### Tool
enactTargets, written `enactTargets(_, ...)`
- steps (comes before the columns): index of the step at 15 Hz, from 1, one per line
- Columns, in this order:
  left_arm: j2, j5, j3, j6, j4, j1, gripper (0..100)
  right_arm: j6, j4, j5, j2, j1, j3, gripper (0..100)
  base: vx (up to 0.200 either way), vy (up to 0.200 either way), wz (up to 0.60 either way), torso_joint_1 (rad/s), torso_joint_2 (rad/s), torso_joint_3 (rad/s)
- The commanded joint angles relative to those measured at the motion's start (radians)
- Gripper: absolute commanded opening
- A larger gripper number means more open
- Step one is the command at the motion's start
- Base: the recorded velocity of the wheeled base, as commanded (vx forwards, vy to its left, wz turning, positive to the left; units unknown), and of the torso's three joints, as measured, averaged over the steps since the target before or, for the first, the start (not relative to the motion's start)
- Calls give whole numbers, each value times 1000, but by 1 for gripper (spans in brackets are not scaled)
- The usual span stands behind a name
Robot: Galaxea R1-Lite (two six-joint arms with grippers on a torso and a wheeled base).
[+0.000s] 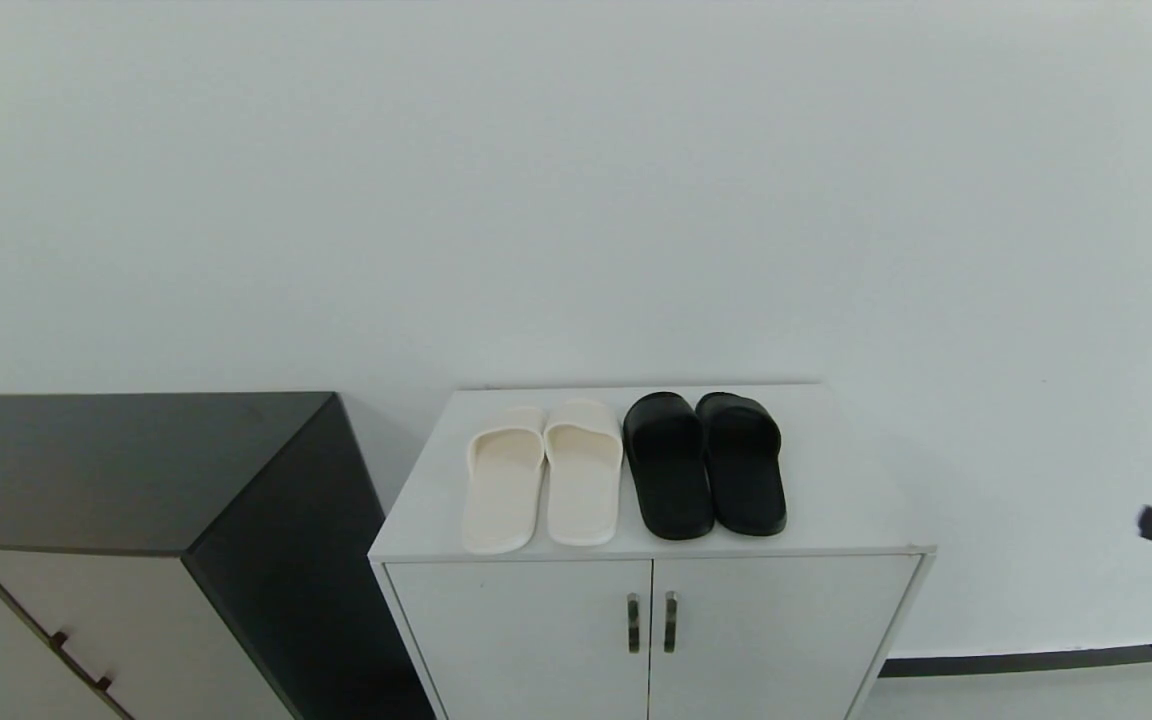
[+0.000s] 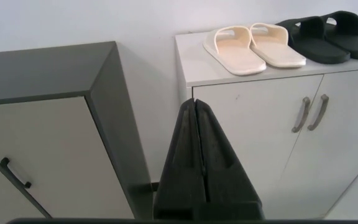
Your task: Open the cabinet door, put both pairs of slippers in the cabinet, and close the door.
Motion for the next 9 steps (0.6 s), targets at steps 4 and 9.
enactTargets(4, 1, -1, 0, -53, 0, 0, 0, 45, -407, -485, 568, 339, -82, 100, 0, 0, 0, 0, 0, 0)
enactTargets(9, 1, -1, 0, -52, 0, 0, 0, 44, -436, -553, 792, 331, -239, 100, 0, 0, 0, 0, 0, 0)
